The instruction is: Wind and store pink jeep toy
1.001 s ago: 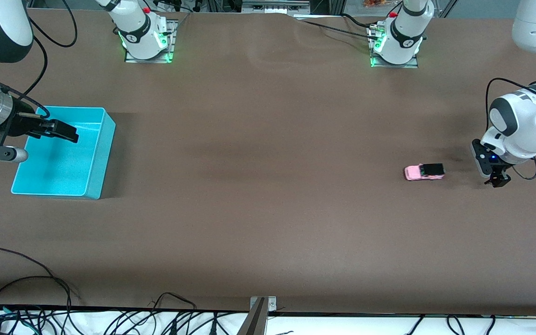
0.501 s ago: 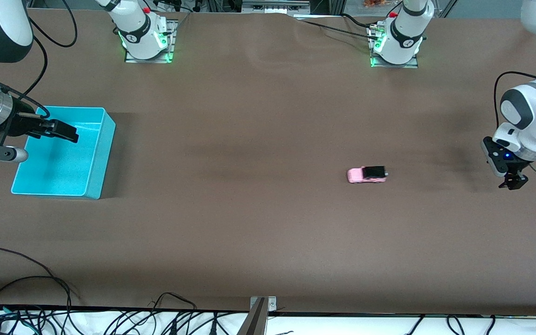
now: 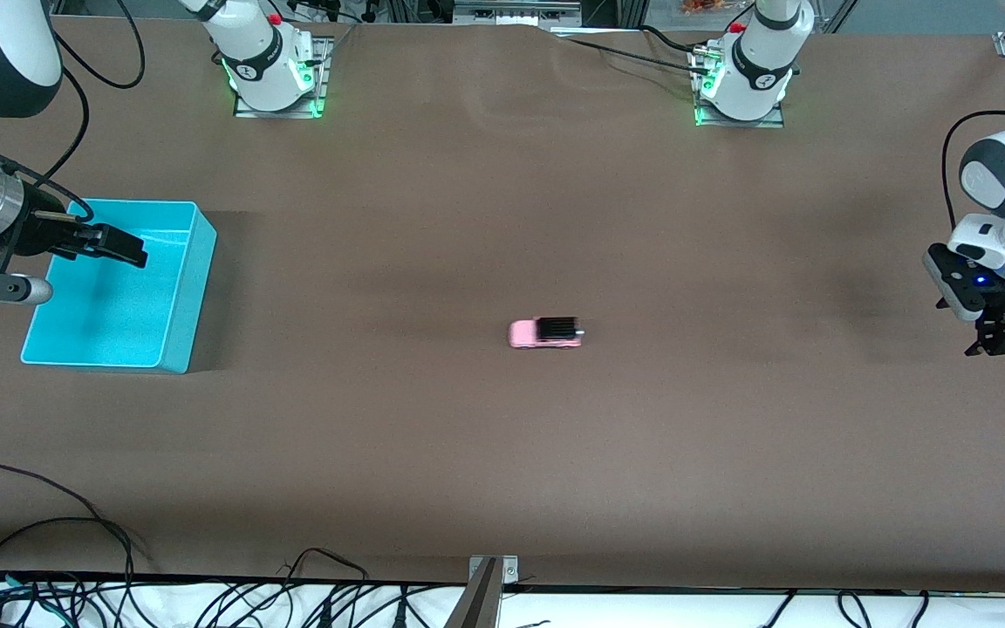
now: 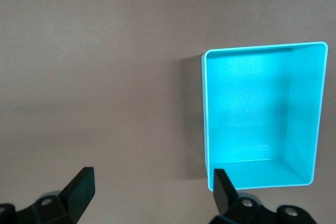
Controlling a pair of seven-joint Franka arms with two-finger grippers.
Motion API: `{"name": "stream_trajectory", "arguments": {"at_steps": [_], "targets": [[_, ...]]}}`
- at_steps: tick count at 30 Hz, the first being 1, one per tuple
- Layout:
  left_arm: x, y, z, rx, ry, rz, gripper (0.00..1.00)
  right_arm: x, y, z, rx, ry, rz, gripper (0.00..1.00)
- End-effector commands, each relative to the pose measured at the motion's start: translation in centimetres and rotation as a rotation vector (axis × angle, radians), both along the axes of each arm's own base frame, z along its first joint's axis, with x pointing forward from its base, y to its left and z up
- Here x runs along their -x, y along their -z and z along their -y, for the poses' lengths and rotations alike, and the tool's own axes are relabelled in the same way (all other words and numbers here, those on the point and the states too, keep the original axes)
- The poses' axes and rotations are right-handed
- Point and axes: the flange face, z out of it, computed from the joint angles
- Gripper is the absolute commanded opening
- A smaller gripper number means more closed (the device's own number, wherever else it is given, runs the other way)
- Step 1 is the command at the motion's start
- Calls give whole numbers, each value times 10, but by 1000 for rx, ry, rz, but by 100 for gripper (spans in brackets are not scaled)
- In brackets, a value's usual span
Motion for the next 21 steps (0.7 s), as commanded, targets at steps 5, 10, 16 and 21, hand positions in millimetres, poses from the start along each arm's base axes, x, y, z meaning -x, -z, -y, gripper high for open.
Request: {"name": "stream_trajectory", "arguments": {"at_steps": [5, 10, 16, 21], "targets": [[14, -33, 11, 26, -5, 50, 100, 0, -5, -1, -10, 6, 9, 100], [18, -47, 11, 27, -5, 73, 100, 0, -6, -1, -10, 6, 12, 100], [24, -66, 14, 52, -50, 92, 100, 0, -6, -1, -12, 5, 10, 100], [30, -80, 15, 72, -94, 114, 100, 0, -6, -1, -11, 5, 10, 100]]}}
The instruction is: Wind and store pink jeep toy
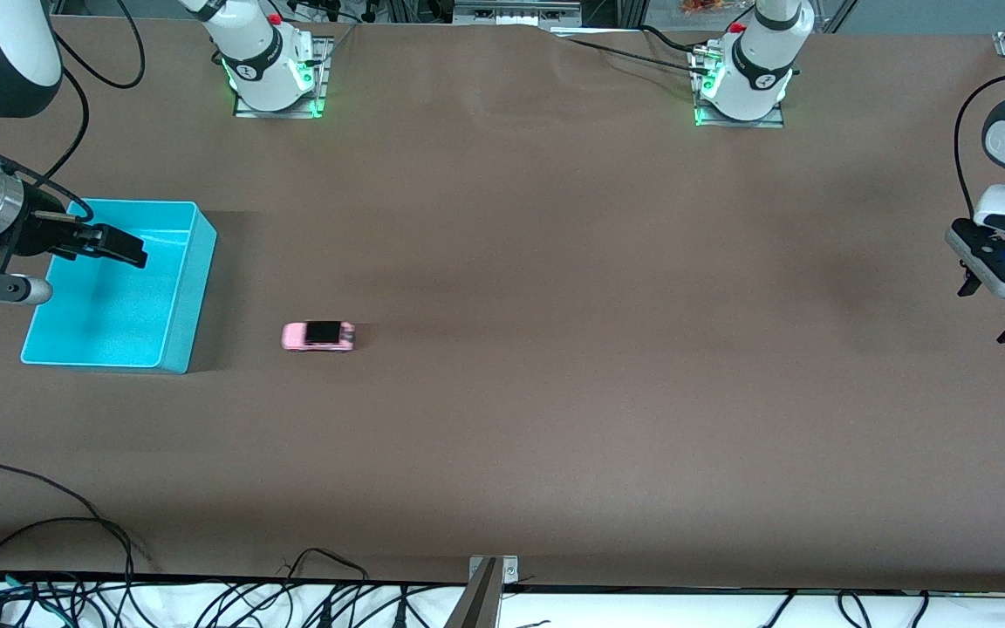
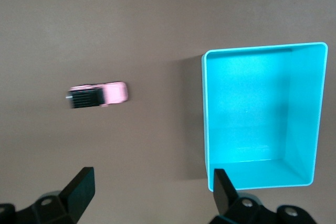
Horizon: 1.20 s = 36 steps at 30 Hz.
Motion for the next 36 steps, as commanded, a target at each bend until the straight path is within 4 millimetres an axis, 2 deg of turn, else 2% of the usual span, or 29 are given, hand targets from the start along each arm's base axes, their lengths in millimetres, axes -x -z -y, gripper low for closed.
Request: {"name": "stream_trajectory", "arguments": {"at_steps": [1, 10, 20, 24, 27, 30, 34, 36], "targets": [[16, -21, 7, 46, -43, 25, 100, 0, -5, 0, -11, 6, 9, 100], [17, -34, 17, 50, -26, 33, 100, 0, -5, -1, -11, 0, 9, 100], [23, -59, 19, 74, -79, 77, 100, -3, -2, -5, -20, -6, 13, 100], [22, -65, 30, 99, -111, 81, 100, -3, -1, -24, -10, -42, 23, 100], [25, -75, 33, 112, -131, 88, 100, -5, 2, -27, 5, -55, 23, 100], [27, -84, 36, 130, -156, 88, 100, -7, 9, -32, 4, -133, 13, 100], [29, -93, 49, 163, -203, 72, 100, -12, 22, -31, -11, -373, -6, 100], [29, -104, 58, 186, -242, 72, 100, -16, 27, -30, -23, -477, -2, 100]]}}
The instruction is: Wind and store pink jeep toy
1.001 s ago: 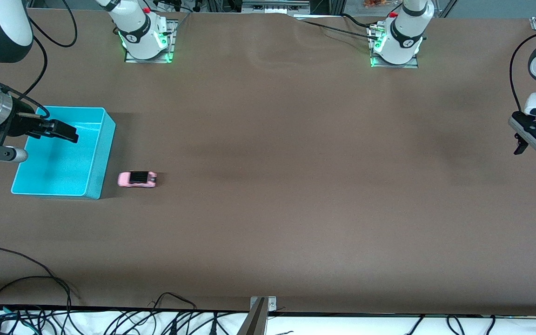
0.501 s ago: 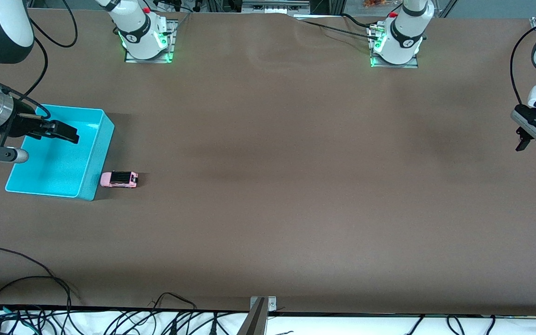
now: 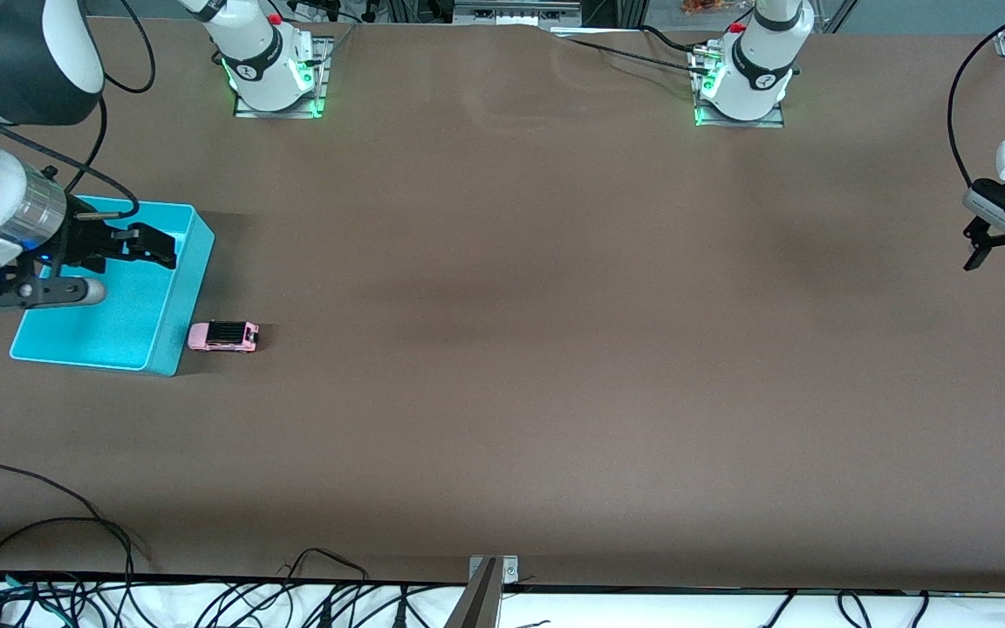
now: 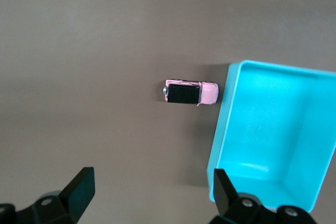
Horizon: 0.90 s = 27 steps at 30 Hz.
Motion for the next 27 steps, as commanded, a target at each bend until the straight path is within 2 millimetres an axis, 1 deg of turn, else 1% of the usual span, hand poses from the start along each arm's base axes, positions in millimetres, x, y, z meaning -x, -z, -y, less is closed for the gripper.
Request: {"name": "stream_trajectory", "arguments": {"at_steps": [1, 5, 9, 12, 15, 17, 21, 22, 24, 27], "targets": [[8, -26, 19, 80, -98, -6, 100, -11, 16, 4, -16, -271, 0, 100], [3, -51, 40, 127, -195, -45, 100, -17, 30, 3, -36, -408, -17, 100], [3, -71, 49, 196, -374, -112, 100, -21, 46, 2, -58, -536, -42, 100], [3, -88, 58, 233, -494, -148, 100, -26, 63, 1, -83, -699, -56, 100], [3, -97, 70, 248, -558, -171, 100, -35, 84, 1, -110, -870, -56, 100], [4, -97, 74, 253, -588, -184, 100, -39, 99, 3, -127, -943, -61, 100], [7, -111, 80, 212, -627, -195, 100, -45, 127, 5, -154, -1045, -79, 100], [7, -115, 84, 192, -629, -195, 100, -46, 134, 5, -163, -1073, -88, 100], [11, -124, 100, 151, -638, -200, 100, -48, 150, 4, -182, -1146, -95, 100], [18, -141, 113, 140, -724, -207, 100, -48, 171, 8, -199, -1238, -93, 100]]}}
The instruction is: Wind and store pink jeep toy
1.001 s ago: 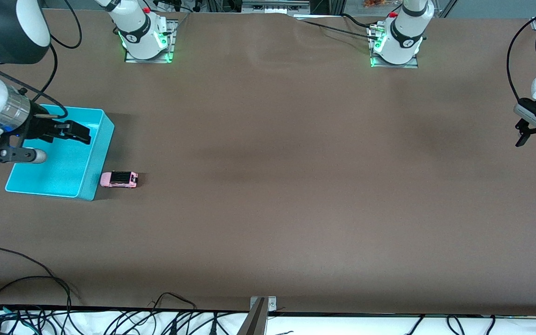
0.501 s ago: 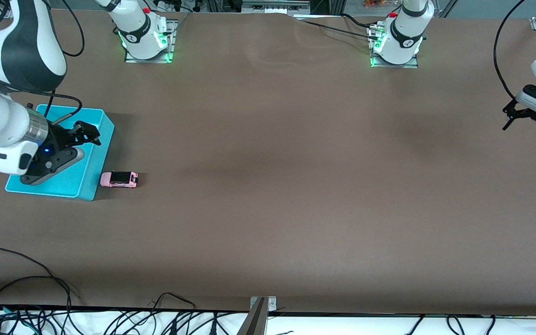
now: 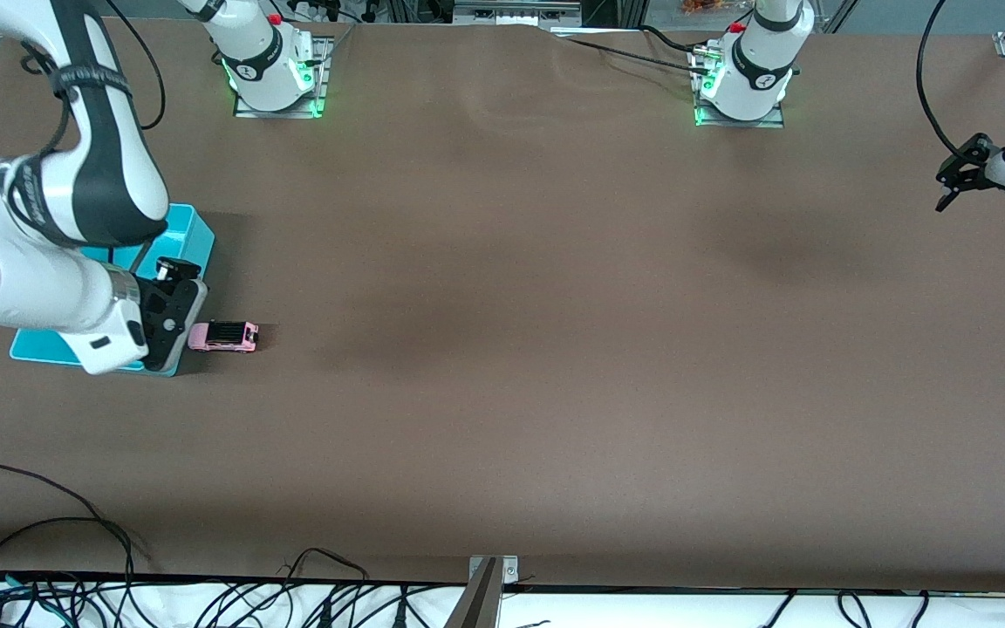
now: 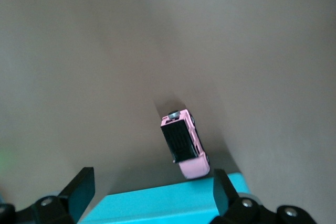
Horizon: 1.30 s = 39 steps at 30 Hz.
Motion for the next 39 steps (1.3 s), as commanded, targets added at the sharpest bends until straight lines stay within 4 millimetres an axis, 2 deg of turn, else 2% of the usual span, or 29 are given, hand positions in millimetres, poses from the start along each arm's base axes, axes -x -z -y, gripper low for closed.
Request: {"name": "stream_trajectory", "arguments": {"at_steps": [1, 4, 8, 12, 15, 31, 32, 39], "targets": [[11, -34, 23, -55, -108, -32, 100, -1, 31, 7, -34, -156, 2, 100], [14, -59, 33, -59, -145, -36, 100, 6, 57, 16, -44, -196, 9, 100], [17, -73, 32, -40, -179, -13, 100, 18, 92, 26, -58, -265, 42, 100], [15, -70, 35, -35, -173, -20, 100, 32, 125, 40, -66, -290, 77, 100], [15, -71, 38, -3, -173, -18, 100, 43, 140, 40, -65, -300, 94, 100], [15, -71, 38, 32, -249, -13, 100, 54, 171, 55, -67, -349, 132, 100], [15, -70, 38, 32, -257, -14, 100, 53, 172, 55, -67, -352, 137, 99], [15, -71, 44, 36, -259, -14, 100, 52, 174, 55, -66, -401, 148, 71]]}}
